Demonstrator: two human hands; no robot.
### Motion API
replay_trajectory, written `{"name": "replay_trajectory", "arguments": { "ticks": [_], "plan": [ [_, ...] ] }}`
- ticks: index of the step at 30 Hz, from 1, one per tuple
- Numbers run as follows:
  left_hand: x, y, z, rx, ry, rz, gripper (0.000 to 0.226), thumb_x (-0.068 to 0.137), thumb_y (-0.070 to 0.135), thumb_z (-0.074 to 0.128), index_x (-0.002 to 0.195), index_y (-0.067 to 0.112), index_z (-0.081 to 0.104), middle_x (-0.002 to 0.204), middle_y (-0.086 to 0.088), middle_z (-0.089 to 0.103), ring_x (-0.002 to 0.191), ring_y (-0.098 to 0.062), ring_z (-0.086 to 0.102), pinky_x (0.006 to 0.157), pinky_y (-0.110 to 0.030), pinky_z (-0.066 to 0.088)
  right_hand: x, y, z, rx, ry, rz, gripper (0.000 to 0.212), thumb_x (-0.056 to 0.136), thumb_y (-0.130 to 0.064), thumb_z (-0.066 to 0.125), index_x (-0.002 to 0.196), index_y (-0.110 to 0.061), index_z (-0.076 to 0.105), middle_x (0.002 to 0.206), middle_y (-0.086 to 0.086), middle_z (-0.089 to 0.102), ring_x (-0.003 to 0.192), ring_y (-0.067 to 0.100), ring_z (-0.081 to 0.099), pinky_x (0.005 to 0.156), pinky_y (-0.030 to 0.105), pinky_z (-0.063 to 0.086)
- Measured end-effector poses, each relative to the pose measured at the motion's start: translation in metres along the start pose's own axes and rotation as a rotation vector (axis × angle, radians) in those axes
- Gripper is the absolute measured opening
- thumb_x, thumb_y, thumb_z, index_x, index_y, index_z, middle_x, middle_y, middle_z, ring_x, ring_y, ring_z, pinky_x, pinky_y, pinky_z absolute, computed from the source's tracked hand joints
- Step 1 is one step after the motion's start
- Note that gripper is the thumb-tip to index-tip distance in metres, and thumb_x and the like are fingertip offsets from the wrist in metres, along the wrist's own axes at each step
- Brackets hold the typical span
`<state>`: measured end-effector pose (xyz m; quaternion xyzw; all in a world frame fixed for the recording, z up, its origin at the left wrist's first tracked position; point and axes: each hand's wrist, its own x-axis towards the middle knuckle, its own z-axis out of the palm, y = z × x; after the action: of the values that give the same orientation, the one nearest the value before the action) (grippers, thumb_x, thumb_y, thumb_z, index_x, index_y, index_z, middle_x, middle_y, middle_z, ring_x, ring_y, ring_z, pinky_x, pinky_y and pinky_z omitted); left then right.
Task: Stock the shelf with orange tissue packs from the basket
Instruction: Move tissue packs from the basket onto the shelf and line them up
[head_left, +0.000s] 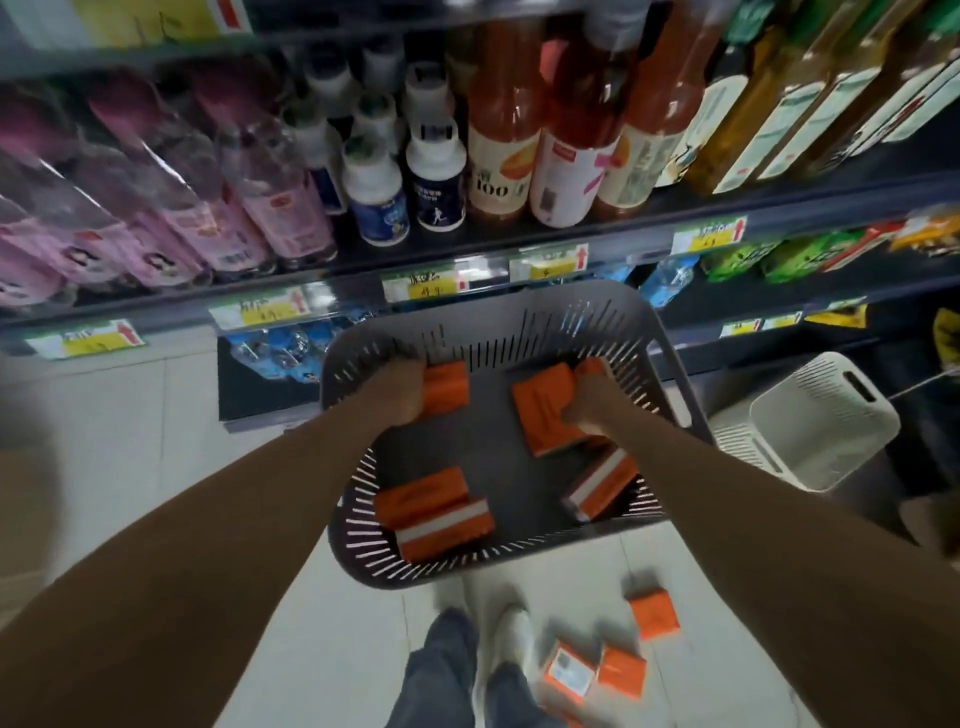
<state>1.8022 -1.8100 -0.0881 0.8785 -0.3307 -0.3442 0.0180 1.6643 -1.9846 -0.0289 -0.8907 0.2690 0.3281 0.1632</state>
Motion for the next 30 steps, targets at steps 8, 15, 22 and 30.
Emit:
{"name": "replay_trajectory", "arguments": {
  "ticks": [8,15,22,30],
  "plan": [
    [0.02,0.005,0.031,0.177,0.182,-0.182,0.05,0.088,0.012,0.053,0.136,0.008,0.04,0.14,-0.017,0.04,0.13,-0.036,0.035,0.106,-0.045,0.035,0.055,0.012,0.053,0.021,-0.161,0.175,0.06,0.091,-0.035,0.056,0.134,0.005,0.042,0.135,0.019,0.051,0.125,0.032,0.05,0.104,0.034,0.039],
    [0.018,0.006,0.035,0.198,0.13,-0.182,0.046,0.087,0.01,0.05,0.132,0.013,0.047,0.139,-0.015,0.039,0.131,-0.039,0.032,0.109,-0.053,0.028,0.08,0.005,0.075,0.191,-0.156,0.295,0.076,0.096,-0.034,0.046,0.148,0.006,0.009,0.151,0.022,0.028,0.14,0.034,0.032,0.116,0.038,0.025],
    [-0.005,0.011,0.01,-0.068,0.155,-0.136,0.033,0.087,0.013,0.056,0.119,0.005,0.053,0.122,-0.016,0.058,0.113,-0.03,0.055,0.098,-0.036,0.043,0.077,0.006,0.069,0.367,-0.137,0.229,0.009,0.09,-0.019,0.056,0.091,-0.011,0.057,0.106,0.011,0.056,0.109,0.021,0.057,0.084,0.025,0.042],
    [-0.05,0.022,-0.024,-0.171,0.195,-0.161,0.033,0.086,0.017,0.055,0.118,0.005,0.054,0.112,-0.012,0.061,0.097,-0.024,0.058,0.08,-0.031,0.045,0.046,-0.011,0.042,0.711,0.019,0.183,0.006,0.083,-0.001,0.056,0.087,-0.005,0.054,0.08,0.013,0.056,0.089,0.026,0.064,0.06,0.033,0.056]
  ]
}}
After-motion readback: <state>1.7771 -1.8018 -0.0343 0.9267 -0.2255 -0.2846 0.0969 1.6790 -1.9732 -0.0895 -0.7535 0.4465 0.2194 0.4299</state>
